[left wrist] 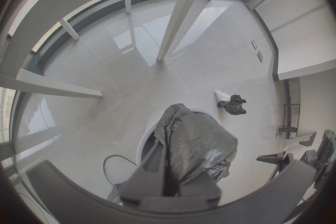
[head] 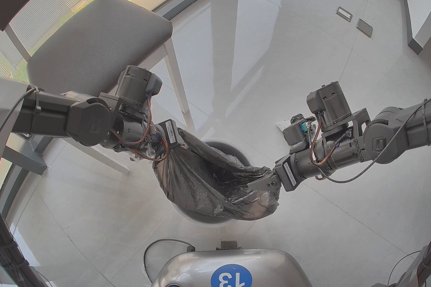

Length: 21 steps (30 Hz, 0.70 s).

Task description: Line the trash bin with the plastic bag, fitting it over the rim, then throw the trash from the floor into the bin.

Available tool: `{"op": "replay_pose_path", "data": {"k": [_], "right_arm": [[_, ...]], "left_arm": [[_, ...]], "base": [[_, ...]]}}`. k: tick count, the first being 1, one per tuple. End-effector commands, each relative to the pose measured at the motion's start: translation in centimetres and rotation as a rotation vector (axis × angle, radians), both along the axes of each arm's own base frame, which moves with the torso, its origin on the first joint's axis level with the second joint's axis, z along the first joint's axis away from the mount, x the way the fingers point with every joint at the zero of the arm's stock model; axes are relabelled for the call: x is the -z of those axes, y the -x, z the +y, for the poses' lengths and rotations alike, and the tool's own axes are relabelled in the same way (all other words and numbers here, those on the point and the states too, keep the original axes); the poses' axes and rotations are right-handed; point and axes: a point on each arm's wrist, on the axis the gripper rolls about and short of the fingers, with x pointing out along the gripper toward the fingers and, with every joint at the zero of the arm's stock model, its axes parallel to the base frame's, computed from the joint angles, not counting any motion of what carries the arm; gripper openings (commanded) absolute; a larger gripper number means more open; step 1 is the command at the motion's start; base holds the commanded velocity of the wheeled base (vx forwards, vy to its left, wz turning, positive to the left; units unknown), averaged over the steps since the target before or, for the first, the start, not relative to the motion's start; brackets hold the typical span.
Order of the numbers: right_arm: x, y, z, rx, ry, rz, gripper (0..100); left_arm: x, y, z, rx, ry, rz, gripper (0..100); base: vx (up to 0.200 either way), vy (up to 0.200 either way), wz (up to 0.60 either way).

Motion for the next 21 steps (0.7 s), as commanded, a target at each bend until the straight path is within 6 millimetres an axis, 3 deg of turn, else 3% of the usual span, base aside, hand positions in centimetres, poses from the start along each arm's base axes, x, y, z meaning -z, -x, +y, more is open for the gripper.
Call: {"op": "replay_pose_path", "data": {"k": [1,9,21], "right_arm": [[-0.2,0.3,0.3,-0.012,-0.006,-0.008,100],[-0.1,0.0,0.4,-0.011,-0.003,-0.01,100],[0.6,-0.9,1.8,-0.155,0.079,-0.137,100]], "left_arm": [[0.6,-0.4,0.2,-0.01,-0.003,0.006,100],[0.6,-0.7,0.6,-0.027,-0.005,0.004,100],[-1.5,0.5,1.4,-0.07,-0.021,-0.065,100]], "base": [[0.0,0.0,0.0],[0.0,0.0,0.0],[0.0,0.0,0.0]]}}
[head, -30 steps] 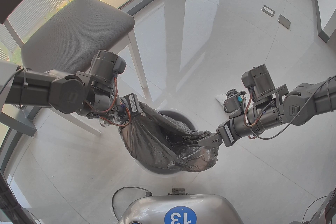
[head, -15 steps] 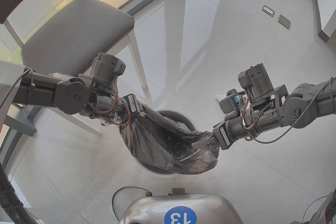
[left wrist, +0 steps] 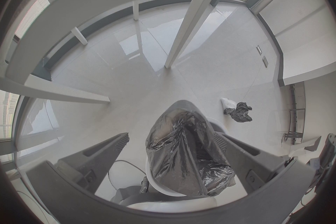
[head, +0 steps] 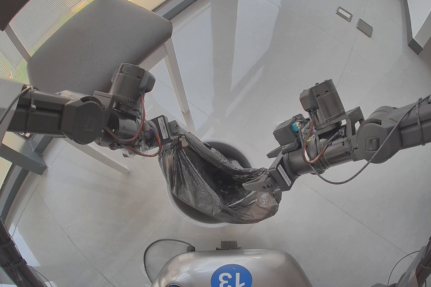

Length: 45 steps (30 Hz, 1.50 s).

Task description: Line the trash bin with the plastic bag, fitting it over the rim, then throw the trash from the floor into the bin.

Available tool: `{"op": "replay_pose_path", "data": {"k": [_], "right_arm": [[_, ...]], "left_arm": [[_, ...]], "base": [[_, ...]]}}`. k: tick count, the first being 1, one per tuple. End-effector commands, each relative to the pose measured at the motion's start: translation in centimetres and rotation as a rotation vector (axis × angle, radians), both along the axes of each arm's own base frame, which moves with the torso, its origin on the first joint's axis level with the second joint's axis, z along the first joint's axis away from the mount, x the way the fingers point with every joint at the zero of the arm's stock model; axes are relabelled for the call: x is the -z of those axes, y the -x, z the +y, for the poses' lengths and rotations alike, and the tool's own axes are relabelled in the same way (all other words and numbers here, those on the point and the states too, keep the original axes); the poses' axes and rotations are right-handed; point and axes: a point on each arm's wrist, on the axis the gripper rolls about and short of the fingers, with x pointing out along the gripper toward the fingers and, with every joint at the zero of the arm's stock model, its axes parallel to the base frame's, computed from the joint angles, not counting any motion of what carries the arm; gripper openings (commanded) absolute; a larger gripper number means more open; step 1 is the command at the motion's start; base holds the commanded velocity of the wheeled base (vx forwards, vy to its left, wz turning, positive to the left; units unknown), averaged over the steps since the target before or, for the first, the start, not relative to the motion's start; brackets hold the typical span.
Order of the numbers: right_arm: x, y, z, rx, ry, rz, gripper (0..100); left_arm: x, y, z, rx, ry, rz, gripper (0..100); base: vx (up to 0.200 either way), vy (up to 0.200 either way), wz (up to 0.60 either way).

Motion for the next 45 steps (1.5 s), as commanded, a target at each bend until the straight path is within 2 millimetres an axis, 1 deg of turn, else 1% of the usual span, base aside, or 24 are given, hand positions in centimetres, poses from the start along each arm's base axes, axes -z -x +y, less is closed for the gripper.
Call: {"op": "replay_pose_path", "data": {"k": [1,4,6,7,9,13,16,17,22,25,29,36,42,45], "right_arm": [[0.8,-0.4,1.2,-0.038,0.013,-0.015,100],[1.0,-0.5,1.9,-0.059,0.018,-0.023,100],[1.5,-0.6,2.6,-0.076,0.024,-0.019,100],[1.6,-0.7,2.7,-0.078,0.025,-0.019,100],[2.4,-1.0,3.5,-0.082,0.042,-0.012,100],[3.3,-2.0,4.2,-0.096,0.075,-0.034,100],[3.6,-2.3,4.3,-0.111,0.104,-0.056,100],[4.0,-2.4,4.4,-0.124,0.129,-0.063,100],[4.7,-3.1,4.7,-0.154,0.201,-0.122,100],[4.5,-3.8,5.2,-0.144,0.224,-0.163,100],[4.3,-4.6,5.7,-0.129,0.237,-0.198,100],[4.8,-4.8,5.8,-0.11,0.286,-0.216,100],[4.6,-5.0,6.1,-0.11,0.28,-0.227,100],[4.9,-5.2,6.2,-0.112,0.284,-0.224,100]], "left_arm": [[-1.9,1.2,0.4,0.001,0.017,-0.05,100],[-3.3,2.2,0.4,0.02,0.023,-0.084,100],[-4.2,3.2,0.0,0.052,0.024,-0.109,100],[-4.3,3.5,0.0,0.058,0.024,-0.114,100],[-5.2,4.7,-0.4,0.1,0.024,-0.141,100],[-6.2,5.4,-0.6,0.126,0.031,-0.176,100],[-6.6,6.0,-0.7,0.146,0.028,-0.192,100],[-6.8,6.3,-0.7,0.172,0.003,-0.205,100],[-7.6,6.7,-0.8,0.207,-0.011,-0.243,100],[-7.9,6.9,-1.1,0.218,-0.002,-0.258,100],[-8.0,7.0,-1.1,0.218,0.003,-0.271,100],[-8.3,7.2,-1.0,0.219,0.009,-0.28,100],[-8.4,7.2,-1.1,0.224,0.015,-0.289,100],[-8.5,7.1,-1.2,0.224,0.023,-0.304,100]], "base": [[0.0,0.0,0.0],[0.0,0.0,0.0],[0.0,0.0,0.0],[0.0,0.0,0.0],[0.0,0.0,0.0],[0.0,0.0,0.0],[0.0,0.0,0.0],[0.0,0.0,0.0],[0.0,0.0,0.0],[0.0,0.0,0.0],[0.0,0.0,0.0],[0.0,0.0,0.0],[0.0,0.0,0.0],[0.0,0.0,0.0]]}}
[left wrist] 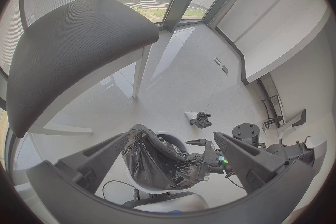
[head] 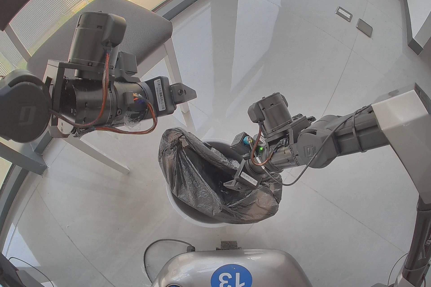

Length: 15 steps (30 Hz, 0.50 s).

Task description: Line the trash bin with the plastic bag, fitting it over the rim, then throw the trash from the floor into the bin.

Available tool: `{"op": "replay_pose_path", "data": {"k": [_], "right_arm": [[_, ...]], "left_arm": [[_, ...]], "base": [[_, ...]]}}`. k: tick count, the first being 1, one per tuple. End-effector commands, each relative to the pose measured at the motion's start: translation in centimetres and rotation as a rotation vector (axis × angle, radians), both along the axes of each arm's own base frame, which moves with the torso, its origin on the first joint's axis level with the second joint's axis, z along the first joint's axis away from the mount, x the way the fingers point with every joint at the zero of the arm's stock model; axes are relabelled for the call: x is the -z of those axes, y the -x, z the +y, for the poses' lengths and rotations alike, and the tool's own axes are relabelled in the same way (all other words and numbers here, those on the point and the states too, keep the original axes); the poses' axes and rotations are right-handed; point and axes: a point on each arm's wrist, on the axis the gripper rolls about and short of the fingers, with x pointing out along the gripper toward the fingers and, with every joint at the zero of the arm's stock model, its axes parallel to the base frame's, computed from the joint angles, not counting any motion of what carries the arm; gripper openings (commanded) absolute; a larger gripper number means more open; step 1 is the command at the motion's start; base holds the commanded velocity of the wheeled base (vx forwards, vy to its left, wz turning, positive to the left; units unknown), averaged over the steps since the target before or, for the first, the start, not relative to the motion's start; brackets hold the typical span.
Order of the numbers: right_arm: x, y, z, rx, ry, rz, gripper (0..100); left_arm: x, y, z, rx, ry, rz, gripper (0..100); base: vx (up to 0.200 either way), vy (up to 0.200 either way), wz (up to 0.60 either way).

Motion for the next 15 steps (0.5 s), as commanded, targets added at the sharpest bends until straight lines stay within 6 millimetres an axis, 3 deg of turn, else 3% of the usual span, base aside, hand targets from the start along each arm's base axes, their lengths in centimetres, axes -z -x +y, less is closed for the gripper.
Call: {"op": "replay_pose_path", "data": {"k": [1,2,15], "right_arm": [[0.4,-0.2,0.2,-0.002,0.003,0.004,100],[0.4,-0.2,0.3,-0.003,0.002,0.003,0],[1.3,0.6,1.8,-0.006,0.023,0.018,0]], "left_arm": [[0.0,0.0,-0.1,0.001,0.003,-0.005,100],[0.0,0.0,-0.1,0.002,0.004,-0.004,100],[-0.1,0.5,0.4,-0.002,0.01,-0.006,100]], "base": [[0.0,0.0,0.0],[0.0,0.0,0.0],[0.0,0.0,0.0]]}}
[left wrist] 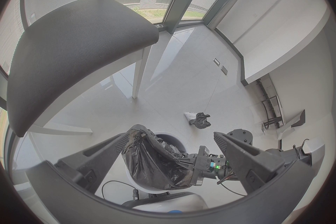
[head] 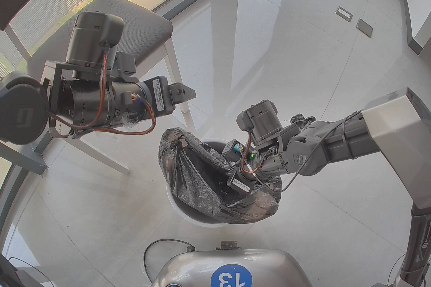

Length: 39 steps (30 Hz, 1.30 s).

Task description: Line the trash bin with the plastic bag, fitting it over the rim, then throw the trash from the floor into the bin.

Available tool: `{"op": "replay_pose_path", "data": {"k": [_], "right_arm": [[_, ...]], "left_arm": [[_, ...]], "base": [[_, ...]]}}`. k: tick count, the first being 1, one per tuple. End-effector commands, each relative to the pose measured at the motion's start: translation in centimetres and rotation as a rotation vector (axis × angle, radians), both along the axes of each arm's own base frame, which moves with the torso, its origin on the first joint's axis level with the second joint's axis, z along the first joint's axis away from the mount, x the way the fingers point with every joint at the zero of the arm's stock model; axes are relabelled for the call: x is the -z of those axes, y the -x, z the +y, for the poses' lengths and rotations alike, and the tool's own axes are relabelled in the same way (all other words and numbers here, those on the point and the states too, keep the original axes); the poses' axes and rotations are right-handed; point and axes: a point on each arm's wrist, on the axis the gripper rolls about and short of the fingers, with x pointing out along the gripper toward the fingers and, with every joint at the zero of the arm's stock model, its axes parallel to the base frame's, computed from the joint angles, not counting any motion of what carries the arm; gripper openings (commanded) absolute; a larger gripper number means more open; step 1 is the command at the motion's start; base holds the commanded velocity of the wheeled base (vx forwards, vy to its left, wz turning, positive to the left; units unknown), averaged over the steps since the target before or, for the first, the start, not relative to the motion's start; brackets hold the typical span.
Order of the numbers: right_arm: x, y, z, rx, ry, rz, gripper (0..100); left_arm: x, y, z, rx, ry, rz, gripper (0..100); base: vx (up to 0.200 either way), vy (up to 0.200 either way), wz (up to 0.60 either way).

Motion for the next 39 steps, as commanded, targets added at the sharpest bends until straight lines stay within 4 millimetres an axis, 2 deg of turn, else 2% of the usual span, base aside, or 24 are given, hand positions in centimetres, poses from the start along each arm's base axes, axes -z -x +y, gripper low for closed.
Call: {"op": "replay_pose_path", "data": {"k": [1,5,11,27,39], "right_arm": [[0.3,0.1,0.2,-0.003,0.003,0.007,0],[0.1,0.0,0.3,0.008,-0.009,0.006,0],[-1.4,-0.6,0.1,0.069,-0.035,-0.01,0],[-2.3,-4.1,-4.5,0.221,-0.018,-0.041,0],[-4.7,-4.9,-4.5,0.236,-0.053,-0.079,0]], "left_arm": [[0.0,0.4,0.4,-0.004,0.001,0.0,100],[0.1,0.7,0.7,-0.006,0.002,-0.001,100],[-0.2,0.6,0.7,-0.007,0.014,-0.02,100],[0.2,0.2,0.5,-0.005,0.019,-0.026,100],[0.3,0.2,0.5,-0.008,0.022,-0.021,100]], "base": [[0.0,0.0,0.0],[0.0,0.0,0.0],[0.0,0.0,0.0],[0.0,0.0,0.0],[0.0,0.0,0.0]]}}
